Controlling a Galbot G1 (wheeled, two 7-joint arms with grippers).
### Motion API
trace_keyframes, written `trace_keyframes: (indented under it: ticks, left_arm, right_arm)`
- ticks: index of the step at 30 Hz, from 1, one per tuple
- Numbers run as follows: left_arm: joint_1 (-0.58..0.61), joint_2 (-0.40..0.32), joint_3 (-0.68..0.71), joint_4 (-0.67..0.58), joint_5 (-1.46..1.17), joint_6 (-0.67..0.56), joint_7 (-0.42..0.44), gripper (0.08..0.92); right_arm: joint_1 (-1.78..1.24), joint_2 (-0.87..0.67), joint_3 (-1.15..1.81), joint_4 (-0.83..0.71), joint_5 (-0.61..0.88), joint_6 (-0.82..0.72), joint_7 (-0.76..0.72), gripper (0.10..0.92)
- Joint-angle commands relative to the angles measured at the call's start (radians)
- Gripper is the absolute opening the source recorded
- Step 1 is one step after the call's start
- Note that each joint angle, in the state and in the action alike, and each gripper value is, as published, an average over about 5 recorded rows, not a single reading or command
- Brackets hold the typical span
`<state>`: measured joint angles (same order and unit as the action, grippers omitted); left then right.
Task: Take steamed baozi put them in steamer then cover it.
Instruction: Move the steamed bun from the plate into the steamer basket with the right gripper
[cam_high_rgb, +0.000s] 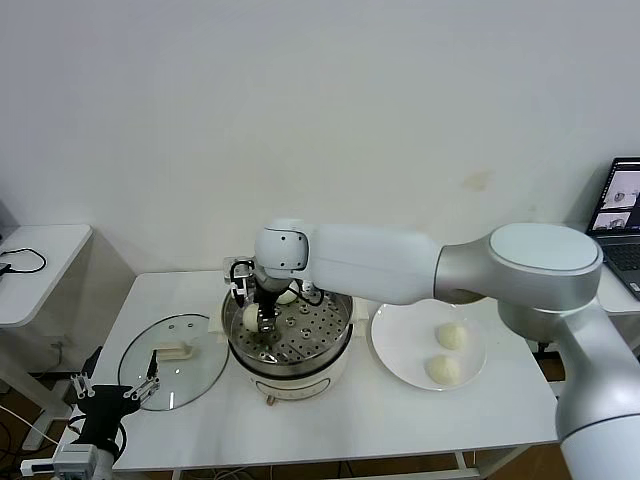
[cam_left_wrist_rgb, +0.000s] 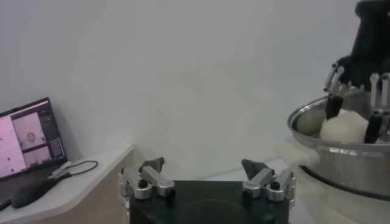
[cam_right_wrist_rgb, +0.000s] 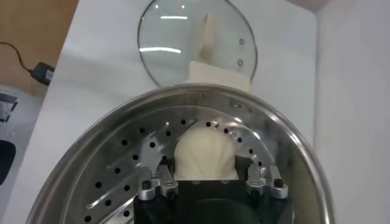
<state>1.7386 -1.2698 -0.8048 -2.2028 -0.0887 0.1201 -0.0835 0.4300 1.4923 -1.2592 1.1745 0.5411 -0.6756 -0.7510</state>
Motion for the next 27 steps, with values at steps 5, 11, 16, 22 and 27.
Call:
trace_keyframes:
  ticks: [5,11,16,22,27]
  left_arm:
    - [0.0,0.0,0.002,0.002,0.001,0.0,0.0,0.823]
    - [0.002,-0.003,0.001,-0.003,0.001,0.0,0.0,0.823]
    - [0.007,-0.005,0.002,-0.008,0.002,0.0,0.0,0.823]
    - [0.018,-0.006,-0.004,-0.019,0.001,0.0,0.0,0.823]
    - [0.024,-0.004,-0.009,-0.025,0.001,0.0,0.001,0.823]
  right_arm:
    - [-0.033,0.039,0.007,-0.049,-0.028,-0.012,0.03,0.612]
    - [-0.03,0.041,0.009,-0.064,-0.047,-0.012,0.031,0.619]
    - [-0.024,0.034,0.011,-0.047,-0.048,-0.015,0.012,0.635]
    - [0.039,-0.02,0.019,0.006,-0.081,0.017,-0.098,0.787]
    - [0.137,-0.129,0.022,0.07,-0.12,0.098,-0.217,0.821]
